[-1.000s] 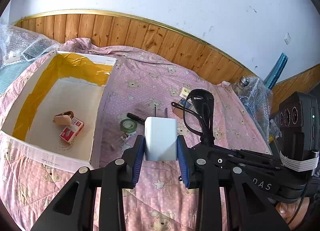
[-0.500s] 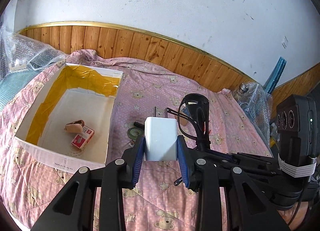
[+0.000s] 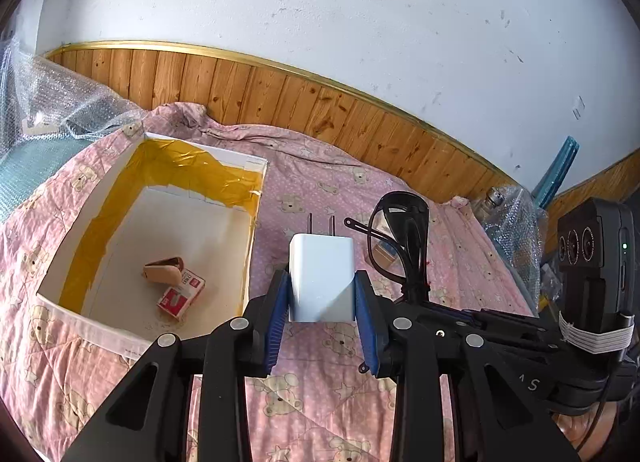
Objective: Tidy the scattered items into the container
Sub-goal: 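Lower the white charger and black sunglasses into the cardboard box with both tools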
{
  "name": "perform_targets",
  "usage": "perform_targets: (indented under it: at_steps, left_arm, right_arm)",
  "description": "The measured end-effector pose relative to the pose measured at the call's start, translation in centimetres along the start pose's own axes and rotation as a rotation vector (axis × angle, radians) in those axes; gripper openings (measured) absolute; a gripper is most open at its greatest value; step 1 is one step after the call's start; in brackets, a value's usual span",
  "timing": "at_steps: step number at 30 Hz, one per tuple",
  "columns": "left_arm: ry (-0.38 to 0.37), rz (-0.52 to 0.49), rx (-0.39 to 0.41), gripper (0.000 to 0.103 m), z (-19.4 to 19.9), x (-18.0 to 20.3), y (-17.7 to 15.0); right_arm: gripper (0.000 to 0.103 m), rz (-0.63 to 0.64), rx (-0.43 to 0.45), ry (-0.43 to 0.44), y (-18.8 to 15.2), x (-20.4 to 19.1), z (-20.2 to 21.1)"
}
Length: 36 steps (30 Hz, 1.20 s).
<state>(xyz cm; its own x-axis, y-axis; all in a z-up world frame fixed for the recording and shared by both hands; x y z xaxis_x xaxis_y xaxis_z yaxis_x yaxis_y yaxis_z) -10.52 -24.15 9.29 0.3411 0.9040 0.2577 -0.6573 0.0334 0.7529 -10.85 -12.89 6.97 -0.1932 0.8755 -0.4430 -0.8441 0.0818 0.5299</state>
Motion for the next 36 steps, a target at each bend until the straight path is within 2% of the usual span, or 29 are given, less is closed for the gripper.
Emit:
perform_targets:
  at_steps: [23, 36]
  left_arm:
    - [0.030, 0.050, 0.028, 0.034, -0.9, -5.4, 4.3]
    - [0.055, 0.075, 0.044, 0.034, -1.1, -8.6, 6.2]
  right_arm:
    - [0.016, 0.081, -0.009, 0.032, 5.5, -4.8, -3.2]
    - [0.016, 0.118, -0.013, 0.043, 7.1, -6.8, -4.4]
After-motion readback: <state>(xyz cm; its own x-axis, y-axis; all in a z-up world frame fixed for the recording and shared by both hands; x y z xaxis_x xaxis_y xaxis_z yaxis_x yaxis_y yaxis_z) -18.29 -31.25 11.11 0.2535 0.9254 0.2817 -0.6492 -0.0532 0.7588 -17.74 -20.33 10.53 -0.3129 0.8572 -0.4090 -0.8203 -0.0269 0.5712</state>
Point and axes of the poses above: each gripper's, at about its wrist camera, not at the fingertips, and z roughly against the way its jaws point, x to its right, y to its top, the point moved 8 cm from there along -z, roughly the way its jaws point, and after that the axes turned 9 degrees about -z, right-handed, at the moved point
